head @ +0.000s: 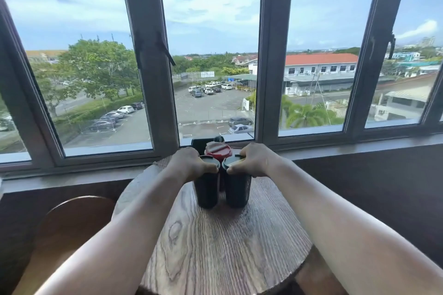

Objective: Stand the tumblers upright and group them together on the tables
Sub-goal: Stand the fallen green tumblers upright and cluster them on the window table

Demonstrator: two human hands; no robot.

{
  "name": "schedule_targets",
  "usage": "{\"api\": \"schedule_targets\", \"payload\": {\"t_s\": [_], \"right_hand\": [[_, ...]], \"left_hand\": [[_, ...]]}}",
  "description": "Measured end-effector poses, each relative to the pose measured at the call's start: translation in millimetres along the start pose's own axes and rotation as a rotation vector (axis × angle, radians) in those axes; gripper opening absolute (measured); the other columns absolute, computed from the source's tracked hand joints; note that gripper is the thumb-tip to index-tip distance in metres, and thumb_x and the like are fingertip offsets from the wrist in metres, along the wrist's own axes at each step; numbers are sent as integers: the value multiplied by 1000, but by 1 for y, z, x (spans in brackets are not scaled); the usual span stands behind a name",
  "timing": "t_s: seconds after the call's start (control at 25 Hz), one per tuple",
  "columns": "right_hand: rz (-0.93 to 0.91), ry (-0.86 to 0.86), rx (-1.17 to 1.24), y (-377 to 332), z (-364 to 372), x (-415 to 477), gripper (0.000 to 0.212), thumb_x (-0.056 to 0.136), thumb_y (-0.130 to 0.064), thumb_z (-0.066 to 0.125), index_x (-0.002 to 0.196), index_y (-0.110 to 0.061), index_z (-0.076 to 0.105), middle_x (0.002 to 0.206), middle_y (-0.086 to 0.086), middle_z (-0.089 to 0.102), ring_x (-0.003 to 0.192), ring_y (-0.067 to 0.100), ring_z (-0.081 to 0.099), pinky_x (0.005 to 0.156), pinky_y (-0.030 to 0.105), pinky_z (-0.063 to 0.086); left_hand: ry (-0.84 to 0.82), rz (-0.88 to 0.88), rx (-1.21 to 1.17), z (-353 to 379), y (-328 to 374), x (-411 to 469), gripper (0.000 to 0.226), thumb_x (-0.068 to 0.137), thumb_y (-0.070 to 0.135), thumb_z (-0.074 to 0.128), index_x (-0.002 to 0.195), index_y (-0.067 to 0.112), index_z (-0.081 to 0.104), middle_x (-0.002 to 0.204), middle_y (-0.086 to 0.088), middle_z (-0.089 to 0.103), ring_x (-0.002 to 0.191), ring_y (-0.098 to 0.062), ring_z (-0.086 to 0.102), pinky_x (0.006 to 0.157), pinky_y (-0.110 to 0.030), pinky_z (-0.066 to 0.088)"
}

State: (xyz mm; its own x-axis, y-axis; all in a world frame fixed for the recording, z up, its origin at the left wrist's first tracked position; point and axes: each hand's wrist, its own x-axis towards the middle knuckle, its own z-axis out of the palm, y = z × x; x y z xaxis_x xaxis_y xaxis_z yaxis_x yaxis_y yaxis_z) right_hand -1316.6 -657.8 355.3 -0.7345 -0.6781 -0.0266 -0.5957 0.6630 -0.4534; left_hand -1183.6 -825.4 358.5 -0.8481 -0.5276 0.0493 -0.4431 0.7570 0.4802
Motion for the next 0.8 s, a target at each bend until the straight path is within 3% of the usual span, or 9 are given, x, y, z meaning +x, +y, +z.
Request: {"api": "schedule_targets", "payload": {"t_s": [0.08, 0.2, 0.36, 0.44, 0.52, 0.68, 0.8], "right_hand": [[-35, 2, -27, 3, 1, 2, 70, 62, -69, 74, 88, -4, 72, 85, 13, 75, 73, 24, 70, 68, 39, 58], [-108, 17, -87, 9, 3, 4, 71, 64, -79, 67, 89, -12, 68, 88, 4, 70, 80, 21, 65, 67, 38, 51], [-168, 12, -17, 21, -18, 18, 88, 72, -83, 60, 120, -10, 66, 119, 7, 69, 108, 27, 63, 95, 42, 52], [-178, 61, 19, 28, -36, 36, 101, 72, -87, 53, 135, -10, 59, 137, 12, 62, 122, 30, 58, 104, 45, 47], [-185, 90, 45, 32, -47, 56, 104, 73, -86, 52, 143, -8, 53, 146, 13, 56, 130, 31, 54, 108, 47, 44], [-160, 111, 70, 39, -42, 102, 87, 83, -71, 60, 143, -9, 52, 147, 13, 55, 131, 31, 53, 109, 47, 44], [-122, 78, 61, 44, -29, 140, 85, 82, -69, 63, 143, -10, 53, 146, 12, 56, 129, 31, 54, 107, 45, 45]], "left_hand": [[35, -21, -15, 3, 3, -3, 60, 57, 63, 75, 86, 12, 71, 85, -7, 73, 86, -25, 68, 78, -39, 56], [82, -48, -54, 8, 3, -11, 51, 67, 59, 79, 80, 12, 67, 80, -5, 69, 84, -27, 66, 68, -35, 48], [102, -50, -104, 10, 3, -27, 60, 72, 65, 75, 105, 16, 66, 100, -4, 71, 95, -24, 64, 73, -32, 48], [112, -41, -55, 10, 6, -35, 67, 76, 68, 68, 121, 19, 63, 107, 2, 67, 94, -16, 59, 63, -18, 41], [159, -23, -3, 13, 7, -40, 66, 79, 69, 65, 121, 19, 62, 109, 3, 64, 90, -12, 53, 59, -13, 32], [196, 12, -85, 21, 2, -31, 77, 75, 68, 68, 128, 13, 61, 125, -5, 64, 97, -13, 51, 75, -26, 39], [172, -5, -121, 23, -1, -27, 91, 74, 69, 69, 145, 15, 49, 137, -1, 58, 109, -10, 49, 83, -23, 35]]}}
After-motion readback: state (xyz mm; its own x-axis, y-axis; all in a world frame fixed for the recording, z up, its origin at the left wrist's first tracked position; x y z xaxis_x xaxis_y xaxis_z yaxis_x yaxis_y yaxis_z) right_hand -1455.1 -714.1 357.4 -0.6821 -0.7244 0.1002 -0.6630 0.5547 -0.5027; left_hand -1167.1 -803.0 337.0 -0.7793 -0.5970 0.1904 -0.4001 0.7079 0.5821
